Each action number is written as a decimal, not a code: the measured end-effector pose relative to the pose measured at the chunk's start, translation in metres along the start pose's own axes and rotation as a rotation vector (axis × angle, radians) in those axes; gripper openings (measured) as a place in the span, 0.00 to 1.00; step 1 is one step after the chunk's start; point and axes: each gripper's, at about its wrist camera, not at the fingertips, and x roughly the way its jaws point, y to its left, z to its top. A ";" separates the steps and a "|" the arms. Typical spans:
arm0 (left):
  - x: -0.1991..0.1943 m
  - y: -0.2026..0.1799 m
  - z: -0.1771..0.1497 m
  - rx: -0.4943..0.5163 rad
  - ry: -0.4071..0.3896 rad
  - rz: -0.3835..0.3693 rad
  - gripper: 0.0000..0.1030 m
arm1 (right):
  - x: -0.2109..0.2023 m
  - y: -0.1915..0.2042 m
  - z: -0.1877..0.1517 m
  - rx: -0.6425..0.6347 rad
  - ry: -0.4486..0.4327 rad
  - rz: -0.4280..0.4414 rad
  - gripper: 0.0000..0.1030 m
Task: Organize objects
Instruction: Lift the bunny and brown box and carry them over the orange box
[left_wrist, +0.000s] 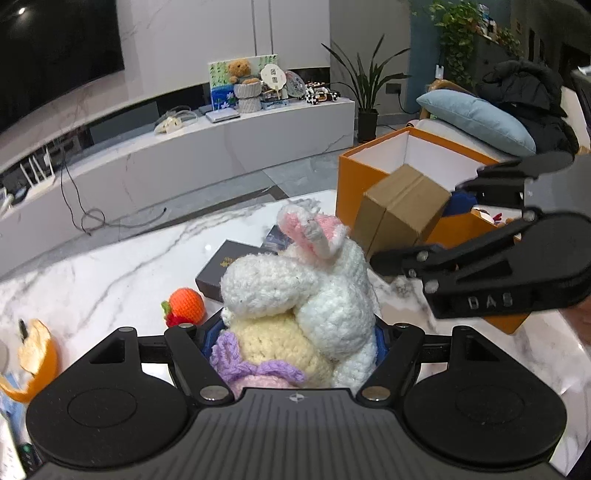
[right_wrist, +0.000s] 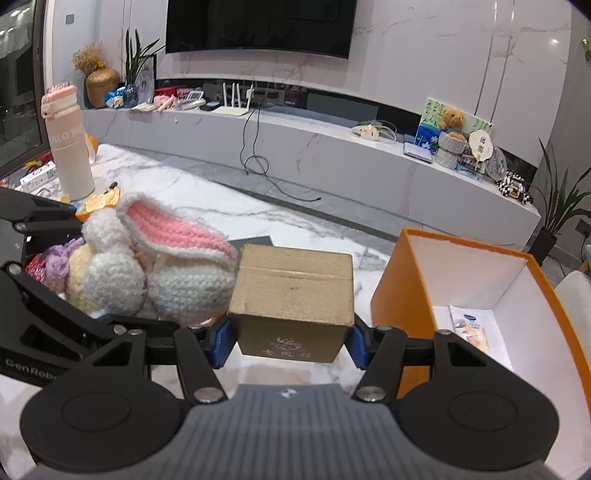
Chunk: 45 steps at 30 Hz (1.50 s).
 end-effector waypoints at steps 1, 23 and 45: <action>-0.002 -0.002 0.001 0.006 -0.003 0.007 0.82 | -0.004 -0.002 0.001 0.008 -0.009 -0.002 0.60; -0.025 -0.074 0.054 0.152 -0.062 0.058 0.82 | -0.074 -0.059 0.017 0.137 -0.178 -0.071 0.60; -0.024 -0.119 0.080 0.188 -0.106 0.017 0.82 | -0.094 -0.108 0.010 0.263 -0.204 -0.127 0.60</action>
